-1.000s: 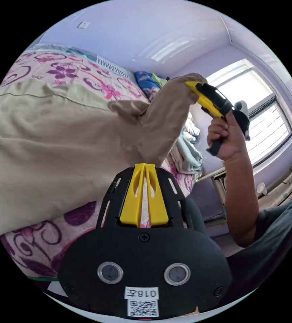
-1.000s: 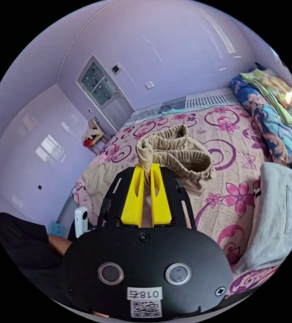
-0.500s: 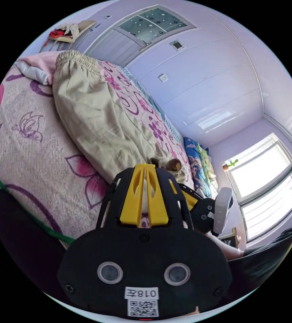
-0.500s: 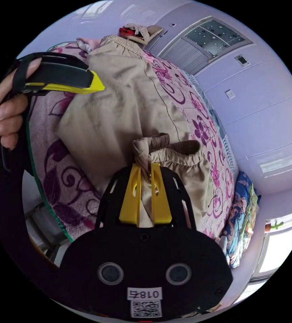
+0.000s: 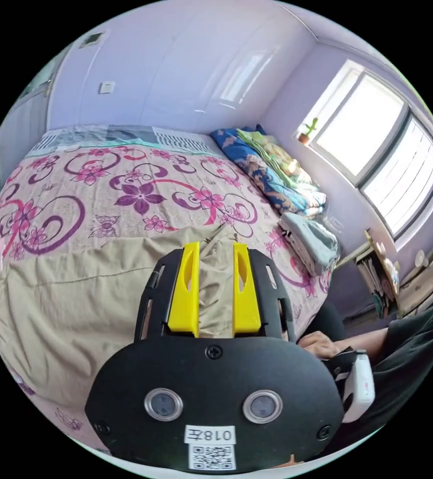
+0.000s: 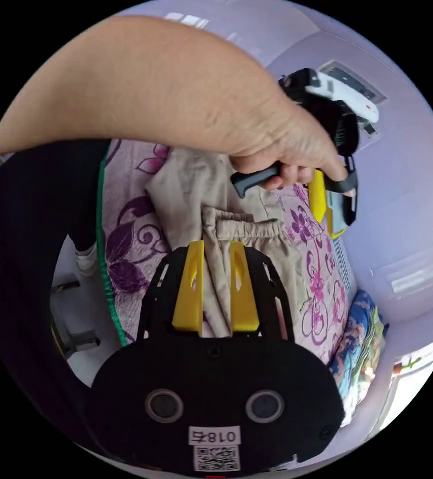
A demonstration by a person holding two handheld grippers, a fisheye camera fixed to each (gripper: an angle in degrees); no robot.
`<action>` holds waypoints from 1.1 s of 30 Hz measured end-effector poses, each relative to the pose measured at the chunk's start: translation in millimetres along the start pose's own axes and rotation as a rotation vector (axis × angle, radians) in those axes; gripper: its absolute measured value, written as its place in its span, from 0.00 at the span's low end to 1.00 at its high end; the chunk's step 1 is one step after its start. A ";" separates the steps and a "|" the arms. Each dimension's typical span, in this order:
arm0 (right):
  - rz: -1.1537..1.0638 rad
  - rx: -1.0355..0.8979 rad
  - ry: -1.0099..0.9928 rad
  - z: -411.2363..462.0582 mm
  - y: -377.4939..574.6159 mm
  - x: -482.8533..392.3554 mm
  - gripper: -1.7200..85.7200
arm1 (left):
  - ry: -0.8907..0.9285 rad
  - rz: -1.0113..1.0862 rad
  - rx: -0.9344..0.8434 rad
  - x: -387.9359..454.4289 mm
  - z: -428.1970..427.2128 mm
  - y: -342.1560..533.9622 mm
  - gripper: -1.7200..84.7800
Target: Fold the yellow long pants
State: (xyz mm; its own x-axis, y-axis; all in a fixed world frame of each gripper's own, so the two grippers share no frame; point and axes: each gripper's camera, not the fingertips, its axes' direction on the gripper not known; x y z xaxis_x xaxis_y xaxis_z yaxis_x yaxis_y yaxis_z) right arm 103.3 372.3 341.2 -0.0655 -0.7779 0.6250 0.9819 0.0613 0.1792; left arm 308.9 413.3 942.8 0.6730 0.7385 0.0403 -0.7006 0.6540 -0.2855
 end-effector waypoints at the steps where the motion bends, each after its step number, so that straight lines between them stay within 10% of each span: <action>1: 0.097 0.034 -0.004 -10.3 23.7 15.5 0.09 | -0.009 0.026 -0.023 6.8 8.5 -5.2 0.14; 10: 0.646 -0.134 -0.358 51.8 219.9 118.2 0.06 | -0.172 -0.107 -0.367 -36.6 96.0 31.5 0.11; 25: 0.733 0.109 -0.223 8.6 248.6 131.2 0.02 | -0.075 -0.186 -0.002 -45.7 56.8 44.9 0.11; 33: 0.670 0.135 -0.293 5.5 207.7 140.0 0.02 | -0.511 -0.648 0.567 -130.9 -161.2 249.9 0.17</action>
State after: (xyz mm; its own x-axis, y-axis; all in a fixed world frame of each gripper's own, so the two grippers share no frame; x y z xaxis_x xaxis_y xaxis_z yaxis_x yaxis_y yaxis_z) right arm 297.2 279.5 470.1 0.4766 -0.3488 0.8070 0.7987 0.5554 -0.2316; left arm 83.9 453.6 711.8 0.8756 0.1064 0.4712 -0.3339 0.8383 0.4310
